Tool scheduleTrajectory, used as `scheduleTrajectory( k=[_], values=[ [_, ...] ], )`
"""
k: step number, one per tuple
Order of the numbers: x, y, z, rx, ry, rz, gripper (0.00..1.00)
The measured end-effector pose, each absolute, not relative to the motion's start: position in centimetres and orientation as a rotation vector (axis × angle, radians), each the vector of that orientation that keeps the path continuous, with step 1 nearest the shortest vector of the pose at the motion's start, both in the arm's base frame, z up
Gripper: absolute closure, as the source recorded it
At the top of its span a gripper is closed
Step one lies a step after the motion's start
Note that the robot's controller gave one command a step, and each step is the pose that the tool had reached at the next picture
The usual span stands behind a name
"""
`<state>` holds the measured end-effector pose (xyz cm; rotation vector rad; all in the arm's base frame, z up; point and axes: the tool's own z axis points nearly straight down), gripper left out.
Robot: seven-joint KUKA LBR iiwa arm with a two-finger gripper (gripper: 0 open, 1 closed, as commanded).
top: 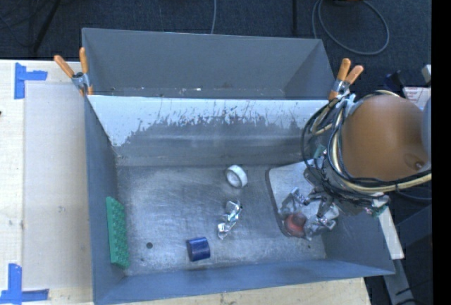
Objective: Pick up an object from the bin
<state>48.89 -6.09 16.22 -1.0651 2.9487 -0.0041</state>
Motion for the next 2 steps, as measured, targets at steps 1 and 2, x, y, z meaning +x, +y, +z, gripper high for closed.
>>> scheduleTrajectory(
  k=[1, 2],
  values=[
    [49.8, -4.5, 18.5, -1.658, 2.668, 0.002, 1.00],
    [50.2, -4.7, 27.3, -1.693, 2.638, -0.006, 1.00]
  ],
)
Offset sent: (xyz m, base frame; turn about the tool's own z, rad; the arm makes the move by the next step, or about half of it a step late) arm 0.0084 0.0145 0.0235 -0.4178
